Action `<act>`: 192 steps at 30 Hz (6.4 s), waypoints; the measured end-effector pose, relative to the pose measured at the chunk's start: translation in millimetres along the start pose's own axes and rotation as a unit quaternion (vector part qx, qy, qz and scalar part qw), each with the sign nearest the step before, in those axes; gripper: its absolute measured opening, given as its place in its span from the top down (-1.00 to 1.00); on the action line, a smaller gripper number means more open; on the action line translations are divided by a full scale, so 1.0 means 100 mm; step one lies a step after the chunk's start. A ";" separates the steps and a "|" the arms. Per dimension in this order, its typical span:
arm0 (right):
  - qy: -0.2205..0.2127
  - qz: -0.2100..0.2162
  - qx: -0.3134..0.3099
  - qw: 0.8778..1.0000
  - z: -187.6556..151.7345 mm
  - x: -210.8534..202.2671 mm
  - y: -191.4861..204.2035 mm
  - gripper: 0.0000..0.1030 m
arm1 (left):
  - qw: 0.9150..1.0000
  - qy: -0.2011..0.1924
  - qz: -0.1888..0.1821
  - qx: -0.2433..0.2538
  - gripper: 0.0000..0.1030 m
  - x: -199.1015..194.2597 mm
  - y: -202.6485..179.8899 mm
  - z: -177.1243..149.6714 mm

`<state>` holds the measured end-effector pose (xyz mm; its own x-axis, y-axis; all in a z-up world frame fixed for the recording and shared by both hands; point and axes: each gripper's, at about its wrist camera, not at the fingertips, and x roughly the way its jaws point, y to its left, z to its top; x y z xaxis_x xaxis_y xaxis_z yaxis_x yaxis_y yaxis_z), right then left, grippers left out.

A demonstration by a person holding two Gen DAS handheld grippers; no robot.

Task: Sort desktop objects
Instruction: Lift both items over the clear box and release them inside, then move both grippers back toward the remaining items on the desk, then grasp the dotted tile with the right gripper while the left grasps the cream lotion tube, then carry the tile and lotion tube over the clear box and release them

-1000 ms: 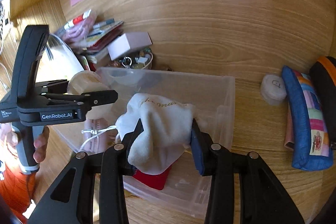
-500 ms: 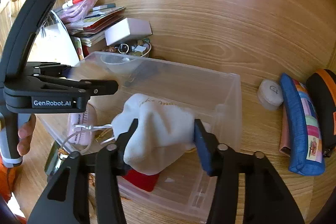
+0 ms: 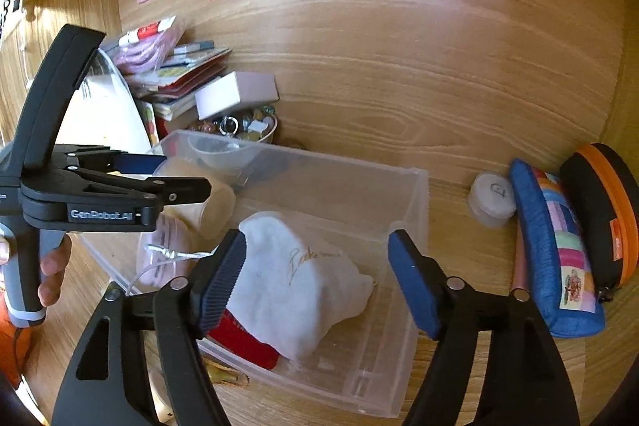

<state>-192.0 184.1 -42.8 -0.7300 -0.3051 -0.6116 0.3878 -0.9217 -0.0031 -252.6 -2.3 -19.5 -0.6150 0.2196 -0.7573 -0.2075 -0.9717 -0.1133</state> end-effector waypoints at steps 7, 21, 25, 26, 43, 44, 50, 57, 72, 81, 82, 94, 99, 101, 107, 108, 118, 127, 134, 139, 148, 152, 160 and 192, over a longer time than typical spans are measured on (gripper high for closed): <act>0.008 0.004 0.033 0.999 0.07 -0.09 -0.13 -0.45 | 1.000 -0.018 -0.008 -0.013 -0.51 -0.34 0.08 0.01; -0.038 0.005 0.042 0.998 0.01 -0.89 0.12 -0.59 | 0.994 -0.091 0.050 -0.010 -0.87 -1.27 0.04 -0.32; -0.041 0.004 0.043 0.998 -0.09 -1.06 0.20 -0.59 | 0.994 -0.095 0.057 -0.012 -0.89 -1.38 0.01 -0.45; -0.041 0.004 0.044 0.998 -0.11 -1.08 0.21 -0.59 | 0.994 -0.096 0.059 -0.012 -0.89 -1.40 -0.01 -0.49; 0.013 -0.003 0.058 0.998 -0.79 -1.11 0.37 -0.59 | 0.996 -0.066 0.067 -0.005 -0.92 -1.36 -0.16 -1.10; 0.018 -0.004 0.058 0.998 -0.83 -1.09 0.38 -0.59 | 0.996 -0.062 0.067 -0.006 -0.92 -1.34 -0.17 -1.14; 0.056 -0.001 0.037 0.998 -1.08 -0.93 0.52 -0.59 | 0.997 -0.034 0.065 0.001 -0.92 -1.18 -0.24 -1.38; 0.090 0.030 0.030 0.995 -1.29 -0.72 0.66 -0.55 | 0.999 -0.011 0.047 -0.005 -0.92 -1.12 -0.26 -1.59; 0.093 0.032 0.001 0.995 -1.30 -0.62 0.82 0.35 | 0.999 0.002 0.004 0.045 -0.92 -1.08 -0.66 -1.77; 0.072 0.023 0.042 0.996 -1.34 -0.89 0.42 0.35 | 0.995 0.004 -0.058 0.075 -0.55 -1.06 -0.99 -1.68; 0.068 0.022 0.046 0.996 -1.34 -0.92 0.37 0.35 | 0.995 0.009 -0.061 0.079 -0.45 -1.03 -1.03 -1.67; 0.043 0.031 0.057 0.997 -1.35 -1.14 0.10 0.35 | 0.995 0.054 -0.038 0.077 -0.15 -0.69 -1.10 -1.59; 0.042 0.046 0.059 0.996 -1.35 -1.10 0.09 0.35 | 0.992 0.042 -0.012 0.117 0.01 -0.65 -1.24 -1.61; 0.041 0.050 0.059 0.996 -1.35 -1.10 0.08 0.35 | 0.991 0.046 -0.017 0.124 0.06 -0.64 -1.27 -1.60; 0.039 0.050 0.059 0.996 -1.35 -1.10 0.08 0.35 | 0.991 0.042 -0.020 0.123 0.06 -0.70 -1.23 -1.63; 0.039 0.050 0.061 0.996 -1.35 -1.10 0.08 0.35 | 0.992 0.039 -0.022 0.117 0.06 -0.72 -1.20 -1.63; 0.031 0.055 0.059 0.996 -1.22 -1.10 0.08 0.35 | 0.996 0.000 -0.032 0.083 0.06 -0.96 -1.03 -1.51; 0.018 0.055 0.043 0.997 -0.95 -1.09 0.19 0.35 | 0.996 -0.048 -0.036 0.069 0.06 -1.21 -0.86 -1.30; -0.002 0.060 0.035 0.998 -0.67 -1.07 0.24 0.35 | 0.996 -0.057 -0.035 0.059 0.06 -1.23 -0.67 -1.10; -0.011 0.058 0.025 0.998 -0.48 -1.00 0.30 0.35 | 0.995 -0.071 -0.033 0.053 0.06 -1.26 -0.54 -0.91; -0.013 0.065 0.009 0.998 -0.17 -0.78 0.32 0.35 | 0.995 -0.087 -0.015 0.046 0.06 -1.20 -0.34 -0.53; -0.012 0.065 0.006 0.998 -0.04 -0.69 0.28 0.35 | 0.996 -0.079 -0.009 0.043 0.06 -1.04 -0.28 -0.40; -0.003 0.077 0.006 0.997 0.19 -0.44 0.24 0.35 | 0.998 -0.051 -0.013 0.031 0.06 -0.68 -0.18 -0.24; 0.039 0.049 -0.022 0.998 0.01 0.10 0.33 0.35 | 0.997 -0.030 0.022 0.064 0.08 -0.31 -0.25 -0.33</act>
<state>-186.9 150.3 -47.9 -0.6426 -0.3714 -0.6701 0.4800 -0.8769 0.0258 -202.8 12.1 -14.4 -0.6698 0.1862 -0.7188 -0.2723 -0.9622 0.0044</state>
